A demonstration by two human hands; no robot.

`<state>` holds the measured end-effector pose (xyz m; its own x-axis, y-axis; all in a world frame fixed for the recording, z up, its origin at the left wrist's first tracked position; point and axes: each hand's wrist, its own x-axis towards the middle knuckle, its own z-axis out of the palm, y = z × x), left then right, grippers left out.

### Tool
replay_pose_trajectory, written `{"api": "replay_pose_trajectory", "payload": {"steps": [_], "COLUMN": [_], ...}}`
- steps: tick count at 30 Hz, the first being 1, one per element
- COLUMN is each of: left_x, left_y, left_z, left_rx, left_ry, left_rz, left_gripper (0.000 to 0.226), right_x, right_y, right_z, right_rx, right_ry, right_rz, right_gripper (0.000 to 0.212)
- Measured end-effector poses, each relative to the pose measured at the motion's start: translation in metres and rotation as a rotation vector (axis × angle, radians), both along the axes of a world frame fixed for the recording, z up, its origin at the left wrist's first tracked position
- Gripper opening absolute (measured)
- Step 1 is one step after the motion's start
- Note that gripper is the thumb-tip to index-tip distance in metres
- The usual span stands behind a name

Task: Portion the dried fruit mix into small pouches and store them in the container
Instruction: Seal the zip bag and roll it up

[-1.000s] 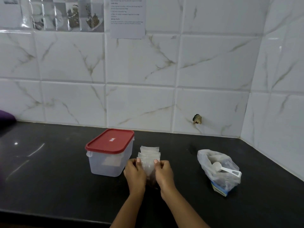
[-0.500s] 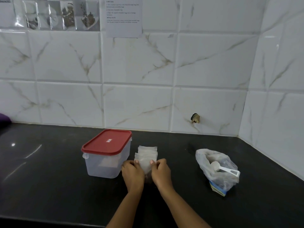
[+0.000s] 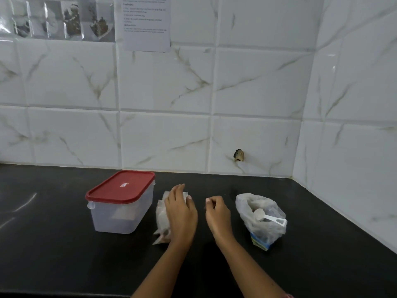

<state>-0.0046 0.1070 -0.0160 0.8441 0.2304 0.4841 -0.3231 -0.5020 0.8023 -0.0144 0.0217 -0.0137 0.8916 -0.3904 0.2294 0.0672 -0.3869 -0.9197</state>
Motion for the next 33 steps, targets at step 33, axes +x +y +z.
{"api": "replay_pose_trajectory", "payload": {"steps": [33], "left_x": [0.008], "left_y": [-0.177], "left_z": [-0.005], "left_rx": [0.374], "left_ry": [0.259], "left_rz": [-0.399], "left_gripper": [0.018], "right_x": [-0.005], "right_y": [-0.178], "right_z": [-0.005], "right_rx": [-0.424], "right_ry": [0.304], "right_rz": [-0.151], "right_gripper": [0.024]}}
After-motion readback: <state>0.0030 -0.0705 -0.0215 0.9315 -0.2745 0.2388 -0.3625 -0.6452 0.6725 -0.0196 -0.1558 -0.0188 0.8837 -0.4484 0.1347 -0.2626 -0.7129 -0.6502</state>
